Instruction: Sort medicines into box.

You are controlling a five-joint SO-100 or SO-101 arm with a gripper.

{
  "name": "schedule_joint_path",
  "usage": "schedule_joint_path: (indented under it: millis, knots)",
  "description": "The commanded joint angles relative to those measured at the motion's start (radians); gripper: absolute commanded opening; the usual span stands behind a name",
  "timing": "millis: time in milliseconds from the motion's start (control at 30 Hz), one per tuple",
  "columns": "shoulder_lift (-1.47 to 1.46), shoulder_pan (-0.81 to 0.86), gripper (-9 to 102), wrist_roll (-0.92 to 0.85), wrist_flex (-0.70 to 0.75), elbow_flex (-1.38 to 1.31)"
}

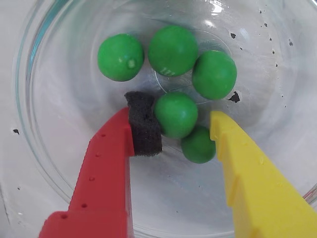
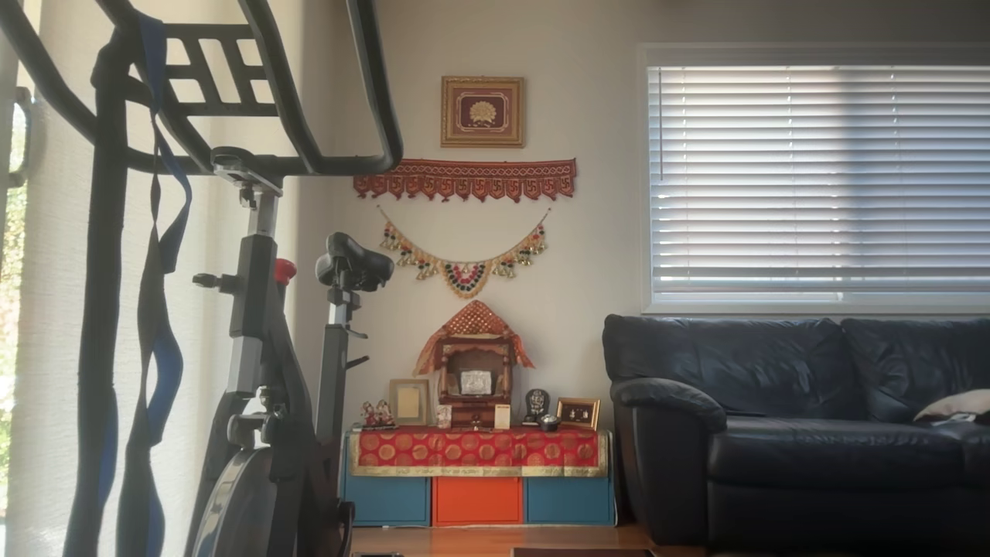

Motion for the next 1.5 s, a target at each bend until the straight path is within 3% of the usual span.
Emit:
schedule_joint_path:
  millis: [0, 800, 1467]
  knots:
    - [0.021, -0.018, 19, -0.002, -0.014, -0.015]
    - [0.000, -0.023, 16, -0.020, -0.046, 0.002]
    - [-0.023, -0.023, 1, -0.046, -0.038, -0.025]
